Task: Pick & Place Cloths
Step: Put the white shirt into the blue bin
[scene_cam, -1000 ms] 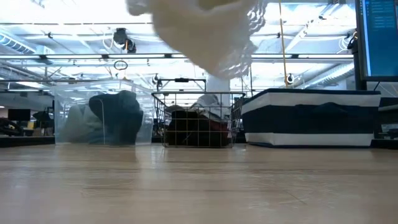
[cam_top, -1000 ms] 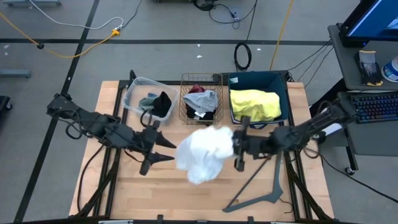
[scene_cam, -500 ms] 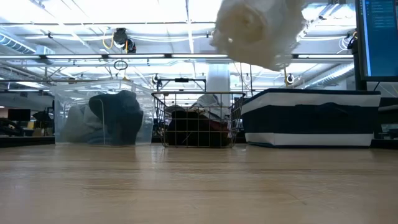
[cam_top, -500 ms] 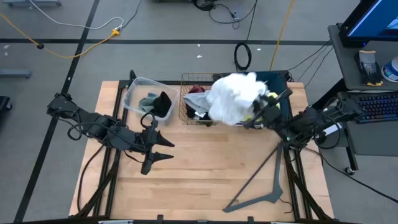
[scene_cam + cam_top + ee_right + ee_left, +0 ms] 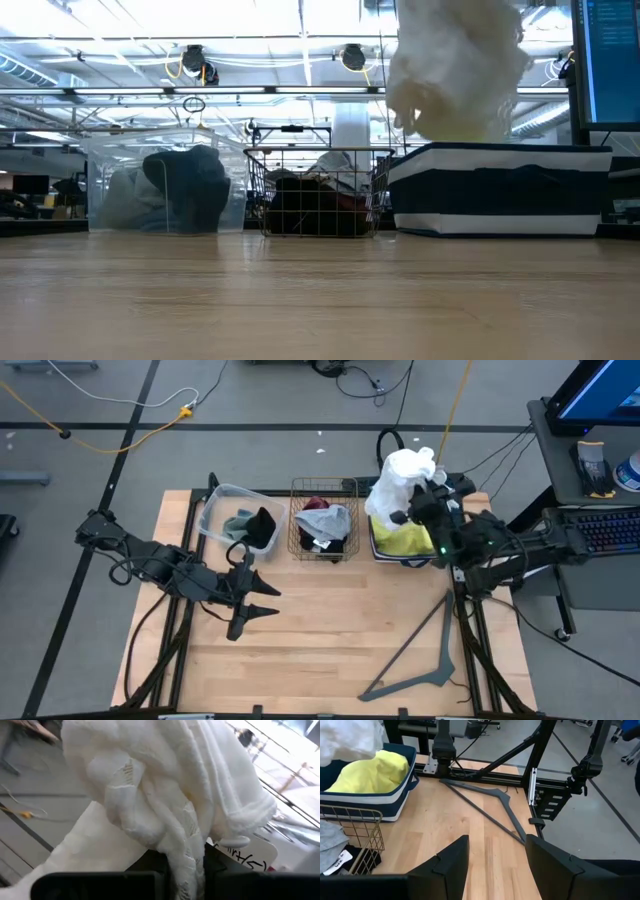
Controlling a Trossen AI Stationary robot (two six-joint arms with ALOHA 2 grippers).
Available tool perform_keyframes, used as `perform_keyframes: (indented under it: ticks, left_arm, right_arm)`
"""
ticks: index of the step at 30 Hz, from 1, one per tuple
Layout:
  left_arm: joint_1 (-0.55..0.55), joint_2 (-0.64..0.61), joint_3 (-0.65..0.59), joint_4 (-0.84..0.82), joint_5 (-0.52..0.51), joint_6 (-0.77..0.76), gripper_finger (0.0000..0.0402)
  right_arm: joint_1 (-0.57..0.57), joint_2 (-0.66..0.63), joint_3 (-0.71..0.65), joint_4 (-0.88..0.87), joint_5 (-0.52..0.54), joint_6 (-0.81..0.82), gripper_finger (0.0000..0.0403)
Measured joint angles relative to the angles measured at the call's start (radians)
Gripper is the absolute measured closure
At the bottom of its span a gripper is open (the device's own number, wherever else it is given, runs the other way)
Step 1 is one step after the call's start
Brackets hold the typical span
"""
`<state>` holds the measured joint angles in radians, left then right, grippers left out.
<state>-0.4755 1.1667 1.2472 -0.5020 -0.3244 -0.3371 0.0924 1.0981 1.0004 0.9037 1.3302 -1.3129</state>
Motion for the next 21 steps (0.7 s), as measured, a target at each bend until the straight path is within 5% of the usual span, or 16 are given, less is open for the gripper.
perform_keyframes:
  ticks: [21]
  left_arm:
    - [0.000,0.000,0.000,-0.004,0.007,-0.013,0.0204]
  right_arm:
    - [-0.147,-0.120,-0.257,-0.018,0.059,0.187,0.0371]
